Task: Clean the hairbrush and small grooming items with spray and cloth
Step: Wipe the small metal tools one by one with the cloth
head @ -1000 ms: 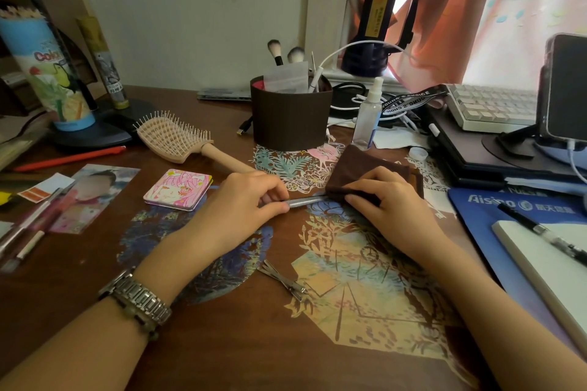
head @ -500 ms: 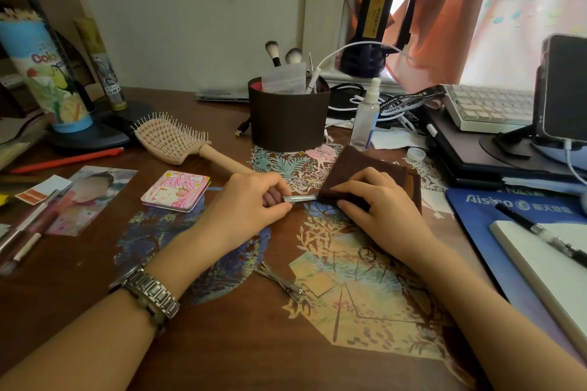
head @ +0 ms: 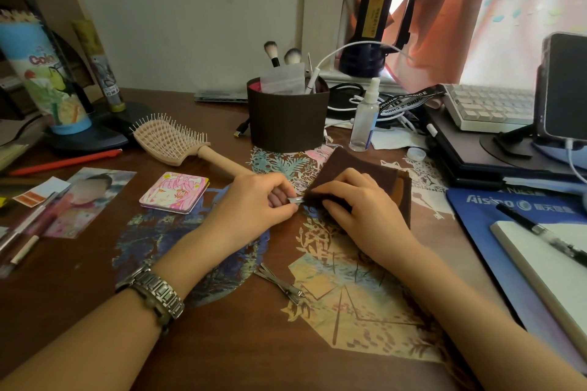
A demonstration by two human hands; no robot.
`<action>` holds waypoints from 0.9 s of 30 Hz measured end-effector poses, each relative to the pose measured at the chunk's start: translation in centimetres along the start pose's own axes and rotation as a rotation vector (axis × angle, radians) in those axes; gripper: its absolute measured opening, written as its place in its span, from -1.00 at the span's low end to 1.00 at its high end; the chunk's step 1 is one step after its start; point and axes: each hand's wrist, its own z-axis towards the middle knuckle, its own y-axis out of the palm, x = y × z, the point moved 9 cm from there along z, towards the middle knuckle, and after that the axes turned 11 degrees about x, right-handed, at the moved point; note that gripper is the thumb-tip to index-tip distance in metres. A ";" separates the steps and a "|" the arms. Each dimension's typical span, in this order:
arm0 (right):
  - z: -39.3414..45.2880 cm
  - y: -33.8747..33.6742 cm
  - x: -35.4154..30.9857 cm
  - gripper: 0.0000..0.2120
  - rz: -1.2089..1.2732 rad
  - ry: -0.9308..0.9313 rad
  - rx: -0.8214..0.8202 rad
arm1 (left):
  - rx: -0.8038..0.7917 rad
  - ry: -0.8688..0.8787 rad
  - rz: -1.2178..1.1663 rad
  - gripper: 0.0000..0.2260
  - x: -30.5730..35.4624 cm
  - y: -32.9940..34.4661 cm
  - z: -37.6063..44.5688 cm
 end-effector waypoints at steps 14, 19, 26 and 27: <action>-0.1 0.4 -1.1 -0.70 0.107 -0.015 -0.072 | 0.021 -0.006 -0.005 -0.85 0.1 -0.2 0.2; -0.1 0.4 -0.5 -0.68 0.077 -0.020 -0.081 | 0.006 -0.014 -0.004 -0.86 0.0 -0.1 0.1; -0.2 0.2 0.8 -0.68 0.006 -0.024 -0.072 | -0.015 -0.028 0.021 -0.88 -0.2 -0.3 0.1; -0.1 0.1 1.0 -0.68 -0.003 -0.020 -0.072 | -0.018 -0.033 0.020 -0.88 -0.3 -0.5 0.1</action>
